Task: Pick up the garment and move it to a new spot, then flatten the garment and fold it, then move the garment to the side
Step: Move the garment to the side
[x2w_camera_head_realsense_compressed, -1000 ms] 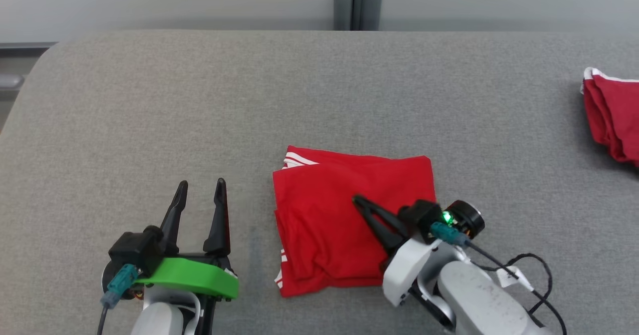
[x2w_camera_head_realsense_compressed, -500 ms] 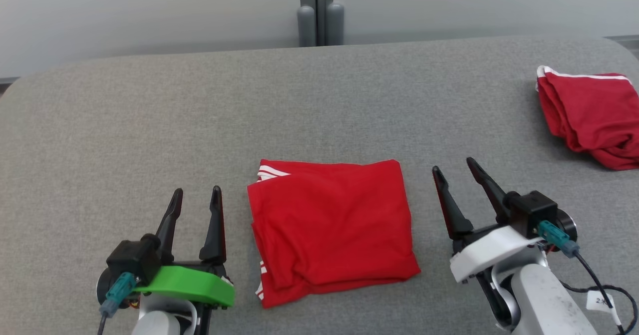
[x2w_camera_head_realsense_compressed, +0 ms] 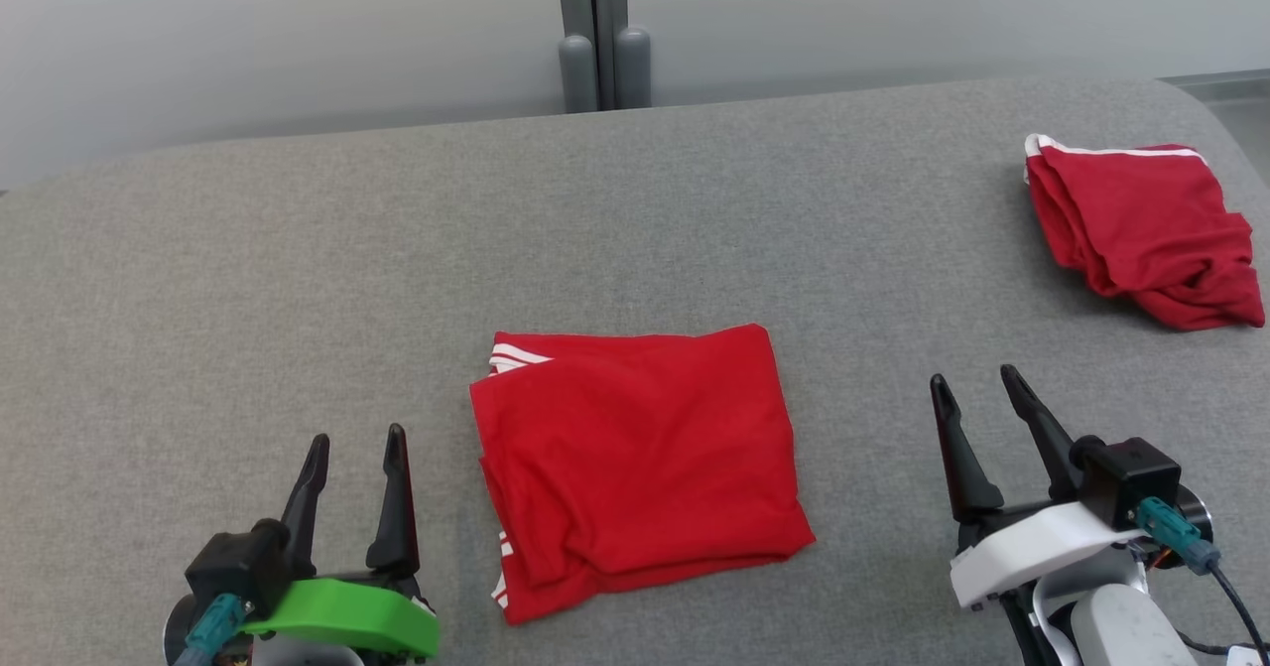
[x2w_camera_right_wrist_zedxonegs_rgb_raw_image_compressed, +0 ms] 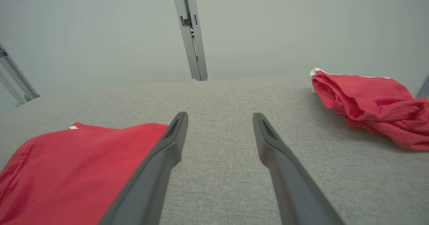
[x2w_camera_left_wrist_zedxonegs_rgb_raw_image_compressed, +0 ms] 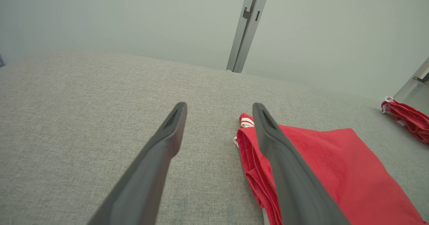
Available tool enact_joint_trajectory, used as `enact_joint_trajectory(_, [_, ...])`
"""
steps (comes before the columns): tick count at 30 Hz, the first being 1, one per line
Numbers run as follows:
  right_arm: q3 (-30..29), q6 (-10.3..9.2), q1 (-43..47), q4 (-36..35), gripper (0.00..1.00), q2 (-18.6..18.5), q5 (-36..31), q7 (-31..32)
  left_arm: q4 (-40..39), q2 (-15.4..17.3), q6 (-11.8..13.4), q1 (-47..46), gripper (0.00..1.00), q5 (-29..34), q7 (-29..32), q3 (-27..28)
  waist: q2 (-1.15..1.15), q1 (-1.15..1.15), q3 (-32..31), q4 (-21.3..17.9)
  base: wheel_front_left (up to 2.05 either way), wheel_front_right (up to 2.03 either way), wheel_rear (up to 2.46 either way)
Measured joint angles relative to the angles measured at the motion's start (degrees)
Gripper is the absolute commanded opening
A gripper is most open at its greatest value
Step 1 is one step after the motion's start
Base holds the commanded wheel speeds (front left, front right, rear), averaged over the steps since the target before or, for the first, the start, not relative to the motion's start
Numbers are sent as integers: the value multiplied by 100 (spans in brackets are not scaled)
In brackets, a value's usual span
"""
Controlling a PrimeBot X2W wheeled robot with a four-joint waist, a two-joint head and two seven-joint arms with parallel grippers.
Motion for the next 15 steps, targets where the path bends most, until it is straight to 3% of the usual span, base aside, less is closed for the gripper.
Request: enact_joint_trajectory(15, [-42, 0, 112, 80, 100, 1, -88, 1, 65, -1, 5, 62, 100, 36, 0, 10, 0, 0, -28, 2, 0, 0, 0])
